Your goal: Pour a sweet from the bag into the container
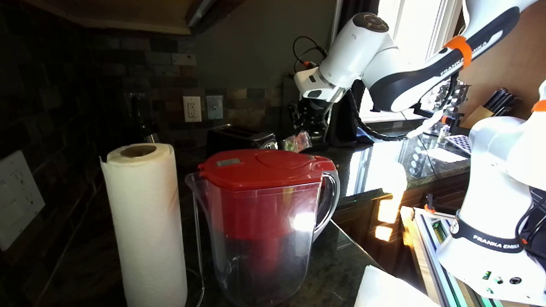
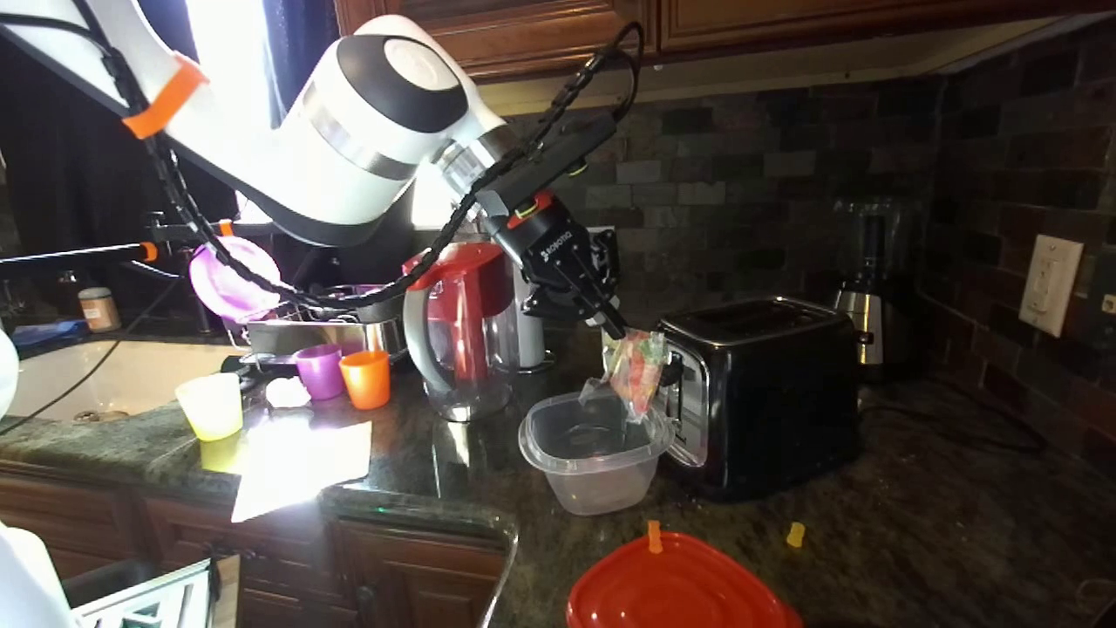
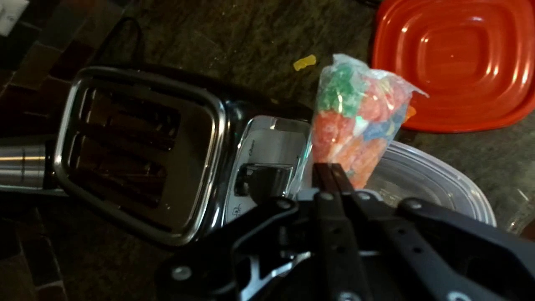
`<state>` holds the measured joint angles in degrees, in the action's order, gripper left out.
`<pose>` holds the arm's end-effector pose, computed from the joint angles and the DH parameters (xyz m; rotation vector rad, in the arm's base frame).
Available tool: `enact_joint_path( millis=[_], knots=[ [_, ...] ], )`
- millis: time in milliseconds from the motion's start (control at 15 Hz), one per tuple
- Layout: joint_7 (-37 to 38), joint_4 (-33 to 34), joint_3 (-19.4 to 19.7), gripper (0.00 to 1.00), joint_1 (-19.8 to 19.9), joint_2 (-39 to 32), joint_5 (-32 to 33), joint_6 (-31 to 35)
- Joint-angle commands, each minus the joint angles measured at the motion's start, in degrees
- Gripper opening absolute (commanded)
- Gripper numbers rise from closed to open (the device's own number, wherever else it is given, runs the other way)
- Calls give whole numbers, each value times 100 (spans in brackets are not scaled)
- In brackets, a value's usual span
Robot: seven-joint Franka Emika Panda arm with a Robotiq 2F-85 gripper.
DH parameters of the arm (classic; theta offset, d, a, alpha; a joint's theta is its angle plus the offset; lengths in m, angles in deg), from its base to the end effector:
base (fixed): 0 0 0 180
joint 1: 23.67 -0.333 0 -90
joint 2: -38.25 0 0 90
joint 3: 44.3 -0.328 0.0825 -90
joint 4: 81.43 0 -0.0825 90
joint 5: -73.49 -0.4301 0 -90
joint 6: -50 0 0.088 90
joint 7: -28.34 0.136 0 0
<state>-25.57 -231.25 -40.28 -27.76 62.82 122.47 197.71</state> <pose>0.4705 0.0032 0.3918 1.7351 1.7694 0.1031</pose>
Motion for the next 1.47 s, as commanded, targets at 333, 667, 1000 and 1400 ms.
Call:
enact_joint_path(
  millis=[333,667,1000,1400],
  knots=[
    [-278,640,243,0,100,155,-2216,-1279],
    [-409,854,584,0,140,175,-3300,-1599],
    [-527,823,984,0,270,97,-4047,-1497],
    [-521,897,1345,0,519,-240,-4547,-1475]
  ],
)
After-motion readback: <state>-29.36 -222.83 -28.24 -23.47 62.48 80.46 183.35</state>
